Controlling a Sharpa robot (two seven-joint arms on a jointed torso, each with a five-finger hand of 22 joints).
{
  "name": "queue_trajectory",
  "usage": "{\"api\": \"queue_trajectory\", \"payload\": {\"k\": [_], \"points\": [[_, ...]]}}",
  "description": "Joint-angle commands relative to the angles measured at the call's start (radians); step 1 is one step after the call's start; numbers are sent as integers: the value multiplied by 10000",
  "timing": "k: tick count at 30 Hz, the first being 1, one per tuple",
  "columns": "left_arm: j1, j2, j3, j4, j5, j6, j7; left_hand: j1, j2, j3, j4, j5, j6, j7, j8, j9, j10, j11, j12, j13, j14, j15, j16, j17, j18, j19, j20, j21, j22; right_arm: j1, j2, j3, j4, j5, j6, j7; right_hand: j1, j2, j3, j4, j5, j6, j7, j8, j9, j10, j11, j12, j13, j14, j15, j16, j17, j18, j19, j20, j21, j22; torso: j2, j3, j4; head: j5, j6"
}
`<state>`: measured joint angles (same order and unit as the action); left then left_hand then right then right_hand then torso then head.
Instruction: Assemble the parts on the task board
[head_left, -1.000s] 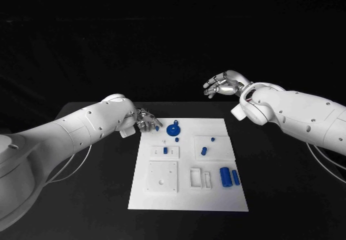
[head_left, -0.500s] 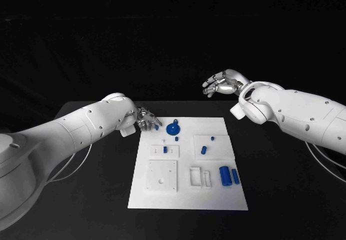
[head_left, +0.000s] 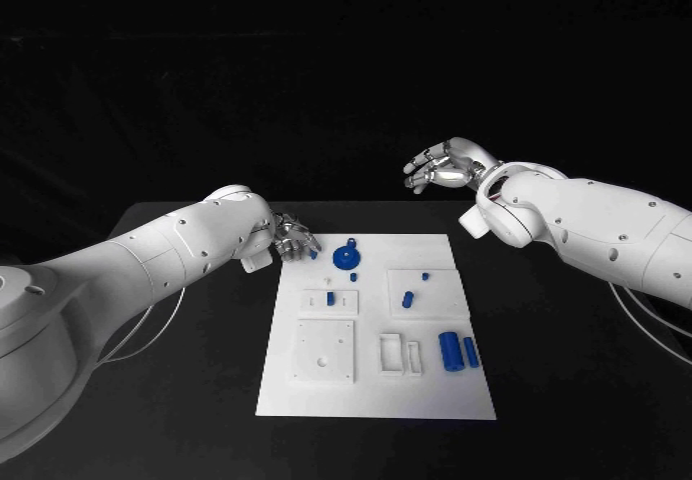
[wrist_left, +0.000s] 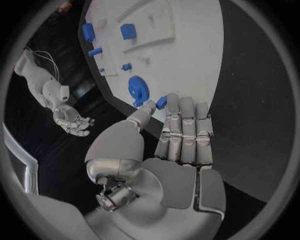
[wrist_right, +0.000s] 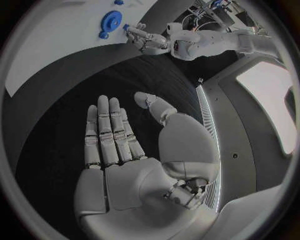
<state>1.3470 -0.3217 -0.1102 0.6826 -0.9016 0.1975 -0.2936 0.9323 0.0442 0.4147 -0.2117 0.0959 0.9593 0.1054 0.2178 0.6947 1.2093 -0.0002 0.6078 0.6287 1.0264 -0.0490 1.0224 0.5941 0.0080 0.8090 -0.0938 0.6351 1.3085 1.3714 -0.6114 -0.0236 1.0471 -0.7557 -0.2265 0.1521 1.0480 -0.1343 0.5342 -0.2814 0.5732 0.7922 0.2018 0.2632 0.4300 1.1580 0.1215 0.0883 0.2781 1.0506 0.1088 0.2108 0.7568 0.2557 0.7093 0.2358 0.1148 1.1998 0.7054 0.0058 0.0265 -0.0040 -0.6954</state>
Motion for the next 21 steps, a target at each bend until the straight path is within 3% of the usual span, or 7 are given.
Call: {"api": "queue_trajectory", "payload": {"k": [1, 10, 17, 21], "points": [[-71, 55, -18, 12, 99, 179, 57, 13, 100, 12, -88, 40, 107, -5, 71, 3, 36, -37, 38, 10, 83, -30, 44, 4, -77, 71, -534, -7, 195, 4, 9, 8, 10, -41, 24, 99, 39, 22, 33, 30, -12, -77, 141, 67, -9, -19, 62, -38, -17, -70, 28, -31, -10, -161, -82, 7, -55, 13, 4, -3, -2, 2, -3], [-72, 63, -18, -20, 101, 85, 100, 32, 250, 22, -254, 187, 236, -57, 170, 14, 173, -90, 45, 10, 195, -68, 76, -7, -72, 170, -570, 26, 196, 4, 42, 8, -16, -32, 46, 107, 37, 24, 34, 32, -12, -79, 142, 67, -11, -19, 64, -41, -17, -72, 29, -32, -10, -161, -83, 7, -60, 19, 7, 4, 6, 11, -33], [-72, 34, -18, 47, 101, 109, 120, -53, 353, 76, -401, 853, 328, -95, 249, -2, 293, -125, 10, -2, 290, -98, 82, -36, -79, 251, -604, 45, 196, 3, 48, 8, -31, -21, 65, 122, 35, 26, 34, 32, -14, -81, 143, 67, -13, -20, 65, -44, -18, -73, 29, -33, -9, -160, -84, 8, -64, 22, 3, -3, 3, 11, -50], [-72, 2, -18, 54, 101, 42, 126, -78, 529, 143, -497, 1323, 371, -105, 286, -11, 341, -139, -10, -4, 324, -102, 87, -46, -80, 271, -607, 56, 201, 3, 48, 8, -36, -12, 72, 129, 33, 25, 32, 33, -16, -83, 143, 67, -14, -21, 66, -45, -18, -74, 30, -34, -9, -161, -85, 8, -66, 24, 0, -1, 0, 7, -48]]}}
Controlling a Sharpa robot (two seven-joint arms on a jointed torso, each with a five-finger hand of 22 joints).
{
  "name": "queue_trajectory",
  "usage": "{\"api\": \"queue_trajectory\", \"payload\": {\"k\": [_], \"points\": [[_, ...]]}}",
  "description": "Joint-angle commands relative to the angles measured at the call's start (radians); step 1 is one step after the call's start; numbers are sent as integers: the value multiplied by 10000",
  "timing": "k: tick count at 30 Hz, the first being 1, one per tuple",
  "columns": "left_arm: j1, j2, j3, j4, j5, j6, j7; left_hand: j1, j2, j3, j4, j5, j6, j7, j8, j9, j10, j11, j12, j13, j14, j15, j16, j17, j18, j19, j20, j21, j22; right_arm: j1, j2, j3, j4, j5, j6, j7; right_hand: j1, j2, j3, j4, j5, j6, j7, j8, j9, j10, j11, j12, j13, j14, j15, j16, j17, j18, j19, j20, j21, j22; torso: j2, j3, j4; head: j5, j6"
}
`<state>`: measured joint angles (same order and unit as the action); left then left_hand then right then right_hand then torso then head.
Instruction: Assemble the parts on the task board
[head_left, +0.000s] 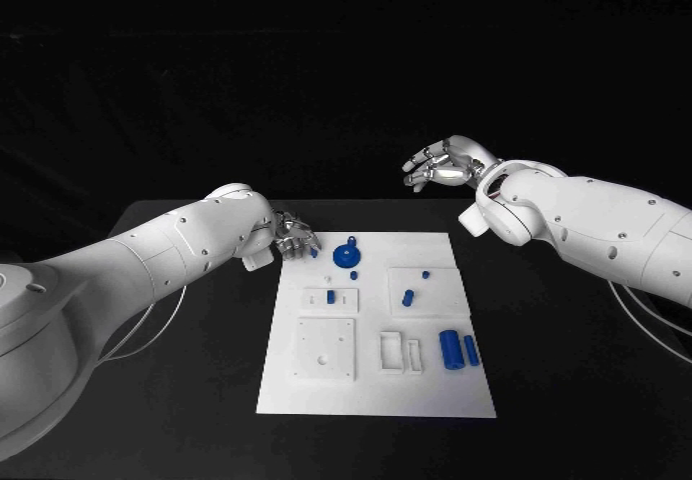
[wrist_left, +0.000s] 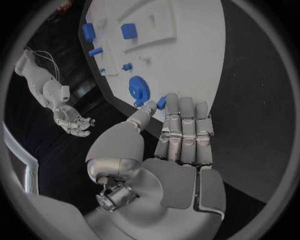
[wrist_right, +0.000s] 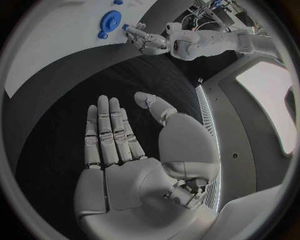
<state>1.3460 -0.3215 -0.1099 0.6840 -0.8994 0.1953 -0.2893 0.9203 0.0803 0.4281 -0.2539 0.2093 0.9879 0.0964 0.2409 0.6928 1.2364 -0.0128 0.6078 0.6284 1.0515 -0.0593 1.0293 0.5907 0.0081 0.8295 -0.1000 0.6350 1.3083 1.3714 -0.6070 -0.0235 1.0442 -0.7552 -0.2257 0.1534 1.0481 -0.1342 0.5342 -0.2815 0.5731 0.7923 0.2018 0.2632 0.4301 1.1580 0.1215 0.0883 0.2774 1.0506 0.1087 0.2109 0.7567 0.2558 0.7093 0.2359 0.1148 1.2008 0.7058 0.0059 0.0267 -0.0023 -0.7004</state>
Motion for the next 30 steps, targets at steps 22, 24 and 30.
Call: {"api": "queue_trajectory", "payload": {"k": [22, 24, 30], "points": [[-62, -57, -25, 101, -102, -381, 82, -173, 606, 131, -317, 2059, 498, -228, 584, 481, 493, -211, 176, 164, 458, -164, 285, 62, -63, 381, -688, 348, 224, 4, 19, 7, -29, -33, 25, 62, -2, 15, 13, 44, -12, -88, 147, 70, -20, -19, 69, -51, -12, -77, 33, -36, -7, -163, -88, 13, -80, 28, 6, -7, 5, -9, 38], [-62, -106, -25, 176, -105, -490, 100, -197, 590, 127, -316, 2134, 544, -264, 659, 584, 572, -249, 235, 201, 536, -202, 345, 82, -54, 447, -725, 414, 226, 4, 19, 7, -27, -33, 31, 63, -5, 15, 12, 45, -11, -88, 147, 70, -20, -18, 69, -52, -12, -77, 33, -36, -7, -163, -88, 13, -81, 30, 1, -6, 7, -11, 39], [-52, -388, -23, 638, -76, -1028, 71, -262, 389, 120, -314, 2518, 775, -403, 864, 854, 892, -384, 431, 318, 857, -347, 539, 139, -6, 718, -859, 674, 228, 4, 14, 7, -56, -33, 13, 57, -9, 14, 10, 45, -8, -88, 146, 71, -21, -18, 68, -53, -12, -78, 33, -36, -7, -162, -88, 12, -84, 33, -8, -13, 9, -19, 58]]}}
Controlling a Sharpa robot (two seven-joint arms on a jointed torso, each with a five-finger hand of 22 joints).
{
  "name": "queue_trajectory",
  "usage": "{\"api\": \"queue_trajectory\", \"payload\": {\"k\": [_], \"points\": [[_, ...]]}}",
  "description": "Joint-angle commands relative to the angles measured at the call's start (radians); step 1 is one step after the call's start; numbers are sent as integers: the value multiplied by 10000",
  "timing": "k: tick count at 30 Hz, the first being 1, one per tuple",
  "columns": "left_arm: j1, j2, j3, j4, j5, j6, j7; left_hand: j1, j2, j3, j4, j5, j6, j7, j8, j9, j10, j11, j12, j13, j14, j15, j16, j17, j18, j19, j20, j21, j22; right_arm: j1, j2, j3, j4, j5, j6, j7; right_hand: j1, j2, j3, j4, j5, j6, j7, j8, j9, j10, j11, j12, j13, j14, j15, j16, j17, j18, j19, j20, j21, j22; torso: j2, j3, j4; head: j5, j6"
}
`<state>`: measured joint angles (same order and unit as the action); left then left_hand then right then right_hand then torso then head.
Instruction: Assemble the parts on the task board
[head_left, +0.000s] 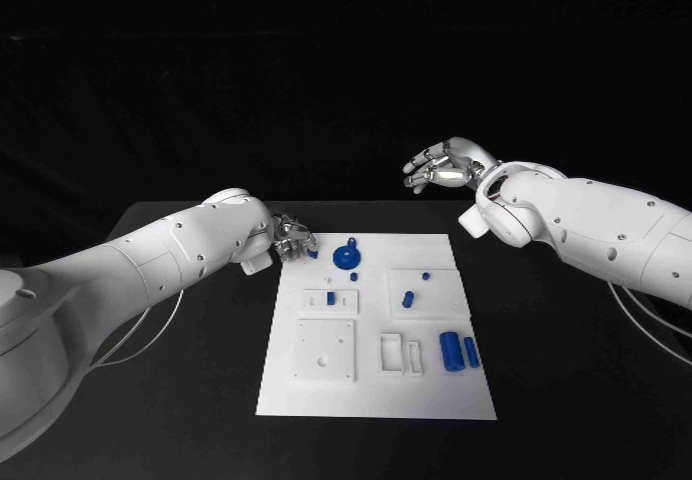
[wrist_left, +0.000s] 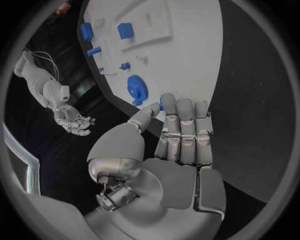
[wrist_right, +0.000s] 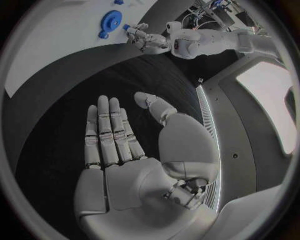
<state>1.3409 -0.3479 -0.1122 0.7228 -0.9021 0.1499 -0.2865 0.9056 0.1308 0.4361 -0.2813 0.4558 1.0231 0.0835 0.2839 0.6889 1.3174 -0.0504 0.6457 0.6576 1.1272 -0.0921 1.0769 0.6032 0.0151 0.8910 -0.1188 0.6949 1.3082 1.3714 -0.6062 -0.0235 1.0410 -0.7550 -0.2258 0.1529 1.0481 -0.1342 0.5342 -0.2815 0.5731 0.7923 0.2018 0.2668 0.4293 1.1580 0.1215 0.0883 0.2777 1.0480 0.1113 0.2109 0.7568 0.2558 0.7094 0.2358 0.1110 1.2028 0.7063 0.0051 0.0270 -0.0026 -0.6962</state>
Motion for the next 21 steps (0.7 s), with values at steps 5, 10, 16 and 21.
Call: {"api": "queue_trajectory", "payload": {"k": [5, 10, 16, 21], "points": [[14, -385, 5, 727, -352, -909, 47, -69, -347, 40, -37, 187, 620, -368, 544, 987, 322, -95, 166, 77, 333, -110, 173, 44, -31, 314, -751, 227, 236, 3, -35, 6, -34, -37, 6, 57, -2, 12, 13, 38, -7, -89, 145, 36, -14, -19, 67, -55, -15, -53, 7, -36, -7, -160, -89, 10, -47, 15, -16, -28, 7, -12, 37], [79, -723, 9, 1347, -581, -1155, 43, -6, -647, 86, -34, 605, 960, -500, 659, 1123, 772, -230, 298, 128, 765, -263, 309, 60, 28, 666, -889, 499, 223, 3, -70, 6, -28, -35, 4, 60, 14, 11, 18, 23, -7, -89, 143, 38, -15, -18, 66, -57, -16, -53, 5, -37, -6, -156, -89, 6, -52, 21, -11, 11, 22, -44, 59], [187, -1317, 18, 2406, -884, -1320, -99, 32, -777, 99, -45, 793, 1193, -584, 708, 1231, 1036, -306, 406, 192, 1017, -350, 440, 105, 55, 859, -974, 677, 220, 3, -115, 5, -23, -32, 23, 57, 22, 9, 20, 15, -8, -89, 142, 39, -16, -17, 65, -58, -16, -54, 5, -37, -5, -155, -89, 6, -55, 24, -8, 0, 29, -5, 48], [329, -1884, 12, 3384, -1076, -1433, -377, 67, -840, 71, -56, 987, 1358, -654, 752, 1353, 1198, -374, 657, 348, 1178, -432, 713, 235, 72, 985, -1044, 885, 237, 3, -181, 5, 4, -31, 16, 51, 32, 6, 23, 6, -9, -88, 142, 41, -17, -16, 65, -59, -15, -53, 4, -36, -4, -153, -89, 5, -58, 28, -9, 15, 26, 27, 36]]}}
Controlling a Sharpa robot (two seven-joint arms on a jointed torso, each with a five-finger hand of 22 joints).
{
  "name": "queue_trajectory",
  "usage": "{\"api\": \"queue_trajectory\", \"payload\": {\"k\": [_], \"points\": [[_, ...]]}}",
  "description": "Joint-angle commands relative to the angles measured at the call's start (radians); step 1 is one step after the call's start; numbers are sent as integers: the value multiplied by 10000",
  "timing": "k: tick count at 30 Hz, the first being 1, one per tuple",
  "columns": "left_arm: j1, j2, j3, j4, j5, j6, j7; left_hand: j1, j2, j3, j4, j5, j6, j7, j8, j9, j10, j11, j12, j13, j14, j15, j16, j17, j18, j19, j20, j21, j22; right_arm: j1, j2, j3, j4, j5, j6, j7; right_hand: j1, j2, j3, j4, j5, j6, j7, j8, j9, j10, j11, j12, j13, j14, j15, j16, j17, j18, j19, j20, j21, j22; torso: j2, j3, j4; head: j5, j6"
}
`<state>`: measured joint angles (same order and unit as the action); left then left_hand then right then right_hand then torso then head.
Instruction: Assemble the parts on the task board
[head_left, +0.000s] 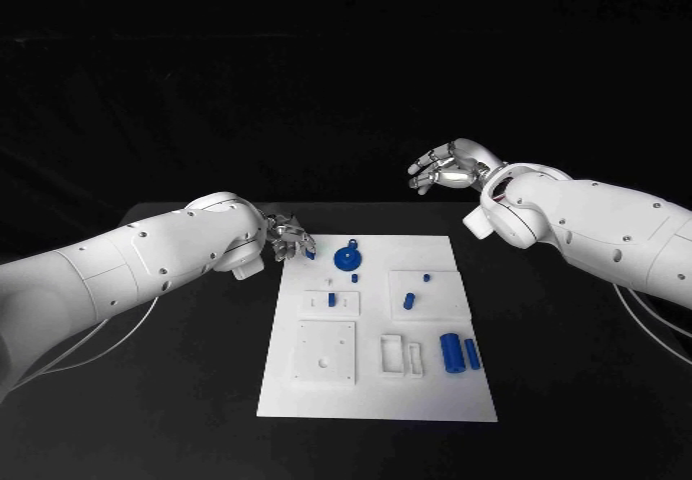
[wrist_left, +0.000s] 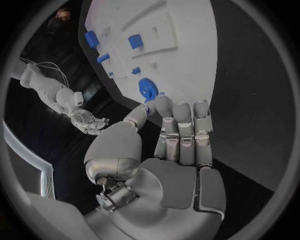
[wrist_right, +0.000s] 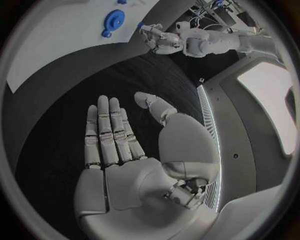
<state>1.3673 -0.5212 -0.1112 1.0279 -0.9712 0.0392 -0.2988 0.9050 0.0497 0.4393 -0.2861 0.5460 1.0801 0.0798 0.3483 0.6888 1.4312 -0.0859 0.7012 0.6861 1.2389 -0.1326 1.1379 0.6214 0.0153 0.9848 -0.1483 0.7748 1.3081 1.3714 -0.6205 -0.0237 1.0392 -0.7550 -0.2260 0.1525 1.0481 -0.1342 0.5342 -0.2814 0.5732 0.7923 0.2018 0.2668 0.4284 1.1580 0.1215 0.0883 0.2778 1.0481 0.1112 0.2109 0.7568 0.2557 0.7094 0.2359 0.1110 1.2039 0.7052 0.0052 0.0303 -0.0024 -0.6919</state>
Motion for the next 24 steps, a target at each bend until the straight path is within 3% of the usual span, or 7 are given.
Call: {"api": "queue_trajectory", "payload": {"k": [1, 11, 13, 18, 22, 24], "points": [[106, -316, -6, 610, -465, -342, -356, 73, -36, 38, -7, 101, 795, -619, 108, 1362, 58, -20, 117, 72, 59, -30, 116, 59, 70, 46, -751, 98, 237, 3, -53, 7, 23, -30, 18, 53, 33, 7, 23, 5, -10, -88, 142, 42, -9, -15, 64, -59, -16, -54, 5, -37, -4, -153, -88, 5, -59, 18, -5, 20, -2, 10, -17], [125, -819, -111, 1660, -110, -943, -602, 42, -56, 34, 23, 239, 859, -635, 104, 1439, 32, -29, 235, 148, 43, -49, 220, 102, 67, 49, -777, 206, 230, 3, -127, 6, 76, -23, 16, 37, 34, 1, 20, 2, -12, -88, 142, 44, -10, -13, 65, -60, -16, -53, 5, -36, -3, -153, -85, 7, -63, 24, -12, 23, 39, 25, -40], [124, -988, -289, 1991, -99, -1076, -646, 31, -48, 35, 26, 263, 874, -638, 107, 1452, 32, -31, 250, 156, 45, -50, 232, 105, 67, 50, -781, 219, 229, 3, -142, 6, 75, -23, 12, 34, 30, -2, 17, 4, -13, -87, 143, 45, -11, -12, 65, -61, -16, -53, 6, -36, -2, -154, -85, 9, -64, 26, -10, 17, 41, 21, -49], [114, -1225, -447, 2501, -6, -1020, -715, -3, -55, 40, 24, 384, 922, -658, 109, 1510, 47, -52, 343, 202, 81, -71, 305, 127, 74, 75, -804, 291, 226, 3, -160, 6, 73, -19, 15, 35, 25, -2, 14, 6, -12, -86, 143, 47, -11, -11, 65, -62, -16, -52, 6, -35, -2, -154, -83, 10, -66, 29, -18, 30, 35, 57, -75], [104, -1356, -615, 2783, 30, -795, -830, -17, -37, 42, 28, 402, 920, -665, 89, 1543, 51, -70, 421, 243, 103, -114, 365, 145, 88, 132, -834, 368, 228, 3, -163, 6, 78, -6, 54, 13, 0, -8, -2, 18, -5, -86, 145, 50, -13, -8, 66, -63, -16, -52, 8, -36, 0, -156, -79, 15, -72, 37, -2, 14, 34, 73, -96], [99, -1387, -664, 2872, 30, -710, -887, -21, -15, 41, 21, 383, 905, -698, 53, 1596, 51, -117, 597, 359, 163, -260, 501, 196, 127, 281, -915, 527, 229, 3, -163, 6, 92, -6, 55, 12, -16, -7, -12, 27, 0, -87, 146, 51, -15, -7, 67, -65, -16, -52, 9, -35, 1, -156, -77, 17, -74, 42, -2, 14, 34, 83, -100]]}}
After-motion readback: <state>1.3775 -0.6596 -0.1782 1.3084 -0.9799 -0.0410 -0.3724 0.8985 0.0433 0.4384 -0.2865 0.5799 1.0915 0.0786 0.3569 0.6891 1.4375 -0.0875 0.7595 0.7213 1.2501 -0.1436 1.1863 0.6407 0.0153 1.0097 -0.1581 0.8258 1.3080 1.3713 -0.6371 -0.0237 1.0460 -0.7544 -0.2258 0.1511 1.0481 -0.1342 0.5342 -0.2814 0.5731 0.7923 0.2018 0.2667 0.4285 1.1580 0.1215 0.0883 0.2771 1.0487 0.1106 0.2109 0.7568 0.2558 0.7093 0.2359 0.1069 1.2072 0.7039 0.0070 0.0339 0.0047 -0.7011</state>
